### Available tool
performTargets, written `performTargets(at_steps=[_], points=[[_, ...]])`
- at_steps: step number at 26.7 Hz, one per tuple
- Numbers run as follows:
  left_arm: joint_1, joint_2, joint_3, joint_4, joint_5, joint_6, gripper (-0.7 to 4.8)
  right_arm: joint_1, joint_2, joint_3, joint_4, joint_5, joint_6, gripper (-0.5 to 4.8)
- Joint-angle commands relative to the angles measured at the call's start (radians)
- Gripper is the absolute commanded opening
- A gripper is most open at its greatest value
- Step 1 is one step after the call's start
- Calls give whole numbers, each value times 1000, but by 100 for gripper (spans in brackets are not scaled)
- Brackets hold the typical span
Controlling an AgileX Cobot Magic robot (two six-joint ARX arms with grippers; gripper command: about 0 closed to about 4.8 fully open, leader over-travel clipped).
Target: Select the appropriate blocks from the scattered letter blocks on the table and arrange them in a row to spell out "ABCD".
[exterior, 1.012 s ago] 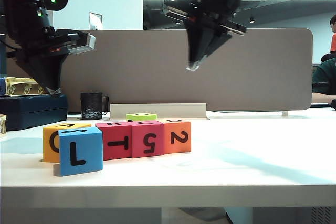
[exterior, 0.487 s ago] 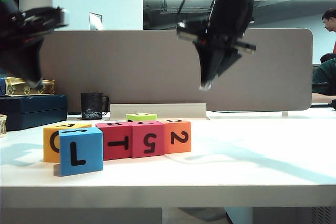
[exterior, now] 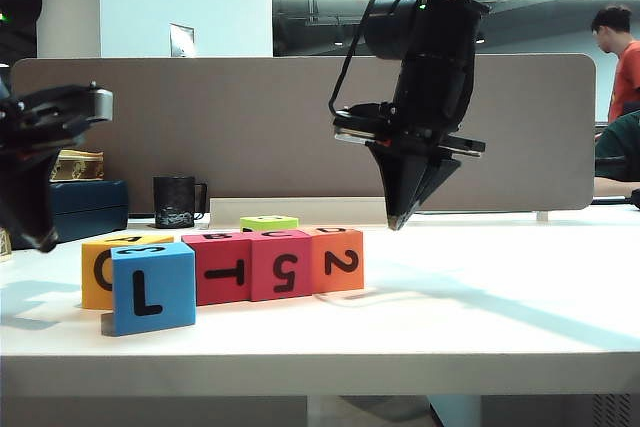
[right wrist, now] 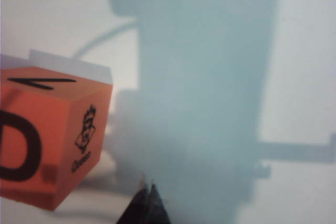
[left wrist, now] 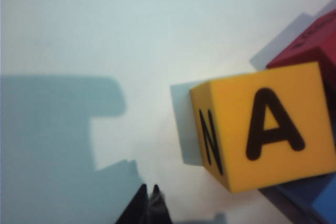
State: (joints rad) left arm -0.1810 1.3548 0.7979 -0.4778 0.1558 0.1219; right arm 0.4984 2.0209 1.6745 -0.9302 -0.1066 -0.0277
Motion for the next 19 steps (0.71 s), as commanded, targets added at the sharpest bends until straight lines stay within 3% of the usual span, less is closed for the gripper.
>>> performTargets(at_steps=[1,16,19], points=[[-8,4,-2,45,5,-34,-6,2,12,0,18,-8,-3,-4],[-9,93,-2,77,55,-51,-6,3,58,-2,51,-31,-3,-4],[-9,115,-2,87,103,-52,-6,3,58,-2,53,-36,-3,-4]])
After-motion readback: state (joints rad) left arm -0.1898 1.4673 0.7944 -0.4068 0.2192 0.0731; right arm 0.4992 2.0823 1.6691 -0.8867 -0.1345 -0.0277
